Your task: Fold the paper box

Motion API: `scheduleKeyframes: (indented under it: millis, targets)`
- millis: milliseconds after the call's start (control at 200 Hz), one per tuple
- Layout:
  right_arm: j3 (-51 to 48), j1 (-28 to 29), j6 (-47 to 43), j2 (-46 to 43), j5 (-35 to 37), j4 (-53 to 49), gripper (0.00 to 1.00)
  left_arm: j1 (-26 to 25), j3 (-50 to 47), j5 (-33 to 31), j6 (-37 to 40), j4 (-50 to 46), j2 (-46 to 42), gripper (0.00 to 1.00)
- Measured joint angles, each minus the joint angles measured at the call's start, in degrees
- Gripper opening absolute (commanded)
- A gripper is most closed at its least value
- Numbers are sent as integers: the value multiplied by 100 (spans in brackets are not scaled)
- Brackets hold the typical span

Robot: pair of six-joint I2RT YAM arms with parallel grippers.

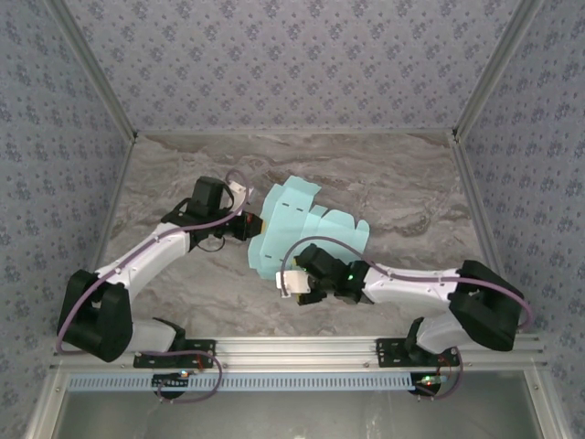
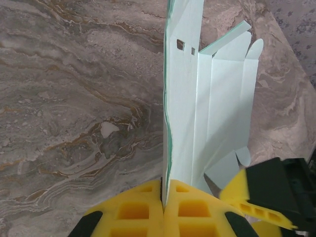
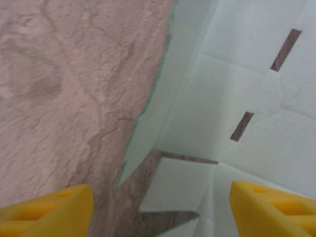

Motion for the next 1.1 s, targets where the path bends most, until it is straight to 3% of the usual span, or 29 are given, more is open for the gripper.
scheduleKeyframes:
  millis: [85,180,385,590,705,919,1099]
  targets:
    - [-37,39,151,245,337,409,71,20,0,66,-37,0,15,3]
    - [-90,74,280,391,730,710,59,28,2,125,-44,-4,70,3]
    - [-101,-46,538,417,1084,758,51,42,201,94,87,-179,212,1]
    - [-120,-348,732,341,713,614,59,63,365,-33,385,-468,369,0]
    - [-133,-396,726,332,518,520,59,98,426,-26,468,-568,494,0]
    - [-179,-566,785,332,345,522,42,138,490,0,527,-623,636,0]
    - [-179,-704,1001,330,-31,557,41,142,542,15,531,-645,651,2]
